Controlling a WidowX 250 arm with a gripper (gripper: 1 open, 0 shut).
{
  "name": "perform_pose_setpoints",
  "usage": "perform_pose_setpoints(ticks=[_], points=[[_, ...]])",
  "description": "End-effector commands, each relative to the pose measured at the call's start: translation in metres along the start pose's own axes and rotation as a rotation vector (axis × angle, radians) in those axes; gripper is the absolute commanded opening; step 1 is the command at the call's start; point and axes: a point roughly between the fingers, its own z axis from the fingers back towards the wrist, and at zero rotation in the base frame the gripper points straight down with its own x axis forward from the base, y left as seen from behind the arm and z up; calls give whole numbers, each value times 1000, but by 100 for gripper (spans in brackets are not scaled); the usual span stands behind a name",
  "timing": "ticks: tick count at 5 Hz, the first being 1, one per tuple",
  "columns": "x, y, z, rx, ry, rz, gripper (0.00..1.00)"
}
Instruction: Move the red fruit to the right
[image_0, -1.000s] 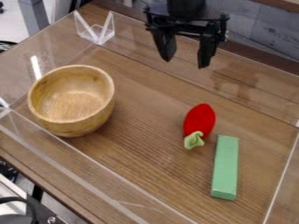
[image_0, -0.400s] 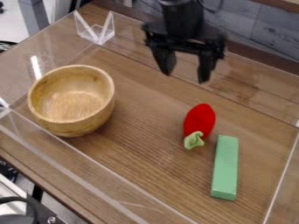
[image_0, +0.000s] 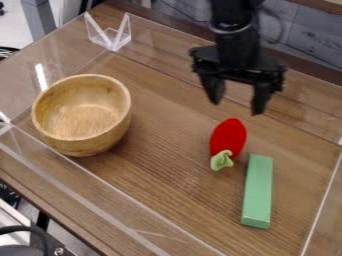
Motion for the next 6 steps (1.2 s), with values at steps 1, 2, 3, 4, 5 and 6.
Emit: perform_pose_setpoints(ticks=[1,2,3,4,5,6], points=[[14,-9,30,-10,-81,-9,100],[18,8,39,-8,-100,-23,100],[30,37,51,1,-135,-11,100],[36,36,41,7,-135,8,100],[37,49,37,32,-123,29,100],[39,70,39,69,-128,60,100]])
